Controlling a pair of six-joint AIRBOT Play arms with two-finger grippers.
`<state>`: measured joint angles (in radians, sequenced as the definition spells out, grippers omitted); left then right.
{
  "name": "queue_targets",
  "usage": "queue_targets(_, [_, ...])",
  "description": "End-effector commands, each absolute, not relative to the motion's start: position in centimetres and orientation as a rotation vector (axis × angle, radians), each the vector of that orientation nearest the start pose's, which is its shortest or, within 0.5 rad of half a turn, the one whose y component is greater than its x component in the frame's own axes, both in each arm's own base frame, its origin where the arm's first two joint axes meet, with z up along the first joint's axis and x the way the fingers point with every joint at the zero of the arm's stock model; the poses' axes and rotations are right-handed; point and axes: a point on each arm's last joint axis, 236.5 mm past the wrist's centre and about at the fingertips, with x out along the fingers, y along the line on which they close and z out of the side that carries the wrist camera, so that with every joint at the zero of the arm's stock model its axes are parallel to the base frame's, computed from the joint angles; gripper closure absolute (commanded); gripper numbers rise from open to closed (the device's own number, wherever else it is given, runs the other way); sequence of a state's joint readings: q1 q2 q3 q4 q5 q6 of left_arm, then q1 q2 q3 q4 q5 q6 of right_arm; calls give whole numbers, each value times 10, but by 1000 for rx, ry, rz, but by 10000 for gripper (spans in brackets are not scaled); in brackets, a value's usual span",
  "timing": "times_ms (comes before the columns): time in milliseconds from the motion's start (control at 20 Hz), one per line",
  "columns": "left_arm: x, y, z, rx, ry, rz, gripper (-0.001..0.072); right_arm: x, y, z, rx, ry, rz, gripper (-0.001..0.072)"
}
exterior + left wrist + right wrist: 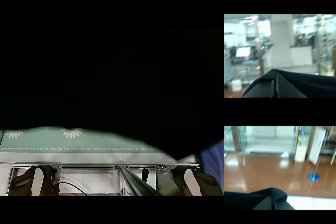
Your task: Fold the shirts.
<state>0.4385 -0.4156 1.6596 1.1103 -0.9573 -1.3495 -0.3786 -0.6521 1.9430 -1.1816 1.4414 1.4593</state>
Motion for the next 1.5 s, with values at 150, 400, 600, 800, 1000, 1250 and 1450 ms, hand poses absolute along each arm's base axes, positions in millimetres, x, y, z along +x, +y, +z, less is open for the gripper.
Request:
queue_targets(150, [196,-3,389,-122,108,61,684,213,32,396,106,381,109,689])
queue_targets(400, [311,-15,238,-457,364,-137,684,300,17,287,268,588,191,689])
queue_targets(600, [396,-6,158,-511,488,-101,684,383,-7,200,389,722,214,689])
queue_targets(800, [472,-32,89,-515,610,-111,684,460,-8,119,638,820,298,689])
queue_targets(1000, [541,-41,62,-584,616,-87,683,536,-21,84,942,752,278,689])
queue_targets(1250, [550,-74,32,-710,776,-177,204,567,6,46,994,798,308,298])
queue_targets(1450, [501,-28,34,-711,987,-218,198,536,-17,69,998,834,361,298])
